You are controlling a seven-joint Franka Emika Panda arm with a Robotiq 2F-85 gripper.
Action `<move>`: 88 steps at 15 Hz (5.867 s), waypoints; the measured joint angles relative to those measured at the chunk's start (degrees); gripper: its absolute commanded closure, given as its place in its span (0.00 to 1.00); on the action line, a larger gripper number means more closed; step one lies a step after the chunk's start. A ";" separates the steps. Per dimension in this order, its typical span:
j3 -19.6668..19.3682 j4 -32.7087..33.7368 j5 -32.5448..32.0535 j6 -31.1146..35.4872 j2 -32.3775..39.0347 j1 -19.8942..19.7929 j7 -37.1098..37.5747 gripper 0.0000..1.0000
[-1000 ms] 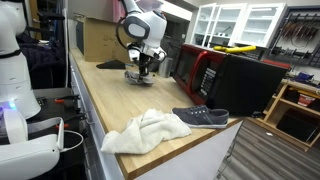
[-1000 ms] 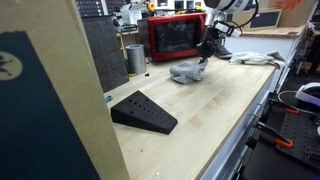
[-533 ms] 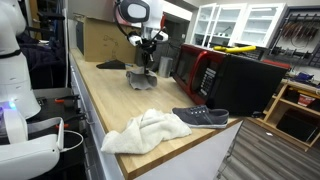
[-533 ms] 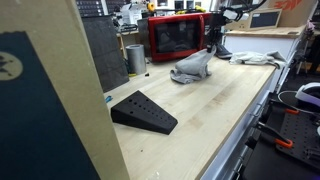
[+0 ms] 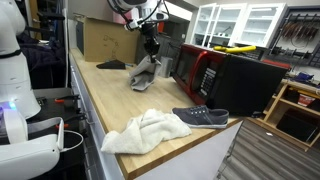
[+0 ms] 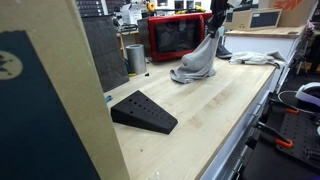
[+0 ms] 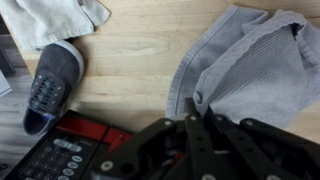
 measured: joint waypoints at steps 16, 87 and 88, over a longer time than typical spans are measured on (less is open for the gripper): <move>-0.25 -0.65 -24.79 3.22 -0.31 -2.56 17.09 0.17; 4.93 11.01 21.91 3.41 16.61 12.99 23.23 0.00; 4.53 10.11 21.94 0.98 14.93 11.80 19.88 0.00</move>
